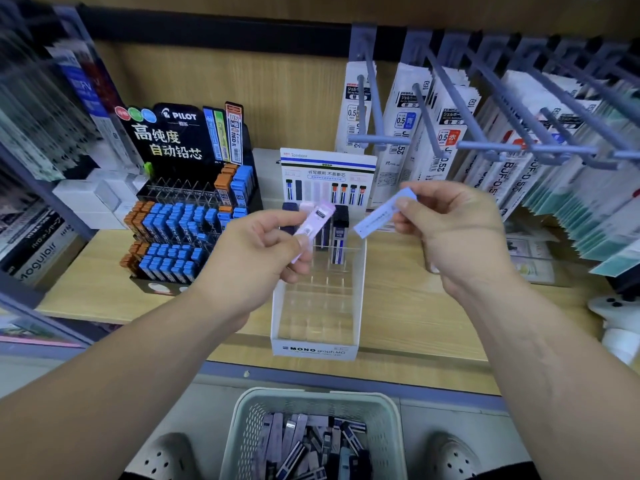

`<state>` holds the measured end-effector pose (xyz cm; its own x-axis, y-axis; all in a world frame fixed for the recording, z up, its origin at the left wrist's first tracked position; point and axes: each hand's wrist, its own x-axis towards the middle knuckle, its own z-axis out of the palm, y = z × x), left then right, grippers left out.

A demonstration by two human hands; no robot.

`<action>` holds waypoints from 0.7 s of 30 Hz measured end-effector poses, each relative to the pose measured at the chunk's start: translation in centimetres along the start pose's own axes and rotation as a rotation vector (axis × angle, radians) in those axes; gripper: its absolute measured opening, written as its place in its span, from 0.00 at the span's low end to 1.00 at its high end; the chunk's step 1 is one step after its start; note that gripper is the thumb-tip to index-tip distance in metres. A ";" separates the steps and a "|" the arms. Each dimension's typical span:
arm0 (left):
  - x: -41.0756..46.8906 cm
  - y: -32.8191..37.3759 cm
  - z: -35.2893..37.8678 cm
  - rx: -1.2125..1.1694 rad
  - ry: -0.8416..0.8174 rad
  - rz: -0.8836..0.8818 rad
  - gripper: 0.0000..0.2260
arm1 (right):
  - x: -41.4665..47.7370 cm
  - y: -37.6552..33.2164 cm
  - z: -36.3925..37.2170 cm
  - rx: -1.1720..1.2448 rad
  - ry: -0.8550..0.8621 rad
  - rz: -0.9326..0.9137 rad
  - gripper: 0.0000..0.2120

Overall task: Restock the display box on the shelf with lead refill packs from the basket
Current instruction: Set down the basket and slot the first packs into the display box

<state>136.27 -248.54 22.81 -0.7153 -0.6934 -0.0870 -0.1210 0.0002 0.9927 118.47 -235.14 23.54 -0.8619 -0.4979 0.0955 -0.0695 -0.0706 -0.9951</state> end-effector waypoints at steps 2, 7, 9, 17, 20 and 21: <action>-0.1 -0.1 -0.4 -0.033 -0.015 -0.019 0.10 | 0.3 0.0 0.0 -0.117 0.014 -0.065 0.09; -0.4 0.0 -1.1 -0.130 -0.069 -0.079 0.08 | 0.4 0.3 0.9 -0.255 -0.026 -0.177 0.12; -0.6 0.0 -1.4 -0.153 -0.101 -0.111 0.08 | 0.5 0.5 1.2 -0.297 -0.025 -0.235 0.11; -0.7 -0.4 -2.6 -0.165 -0.151 -0.169 0.08 | 0.6 1.8 1.9 -0.519 -0.079 -0.369 0.12; -0.7 -0.5 -2.7 -0.168 -0.148 -0.179 0.07 | 0.7 2.7 2.2 -0.606 -0.075 -0.403 0.11; -0.7 -0.5 -2.8 -0.170 -0.147 -0.181 0.07 | 0.7 2.9 2.4 -0.625 -0.068 -0.405 0.10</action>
<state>138.71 -250.05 22.65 -0.7861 -0.5596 -0.2626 -0.1473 -0.2430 0.9588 118.90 -237.74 20.79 -0.6765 -0.5912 0.4392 -0.6650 0.2340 -0.7092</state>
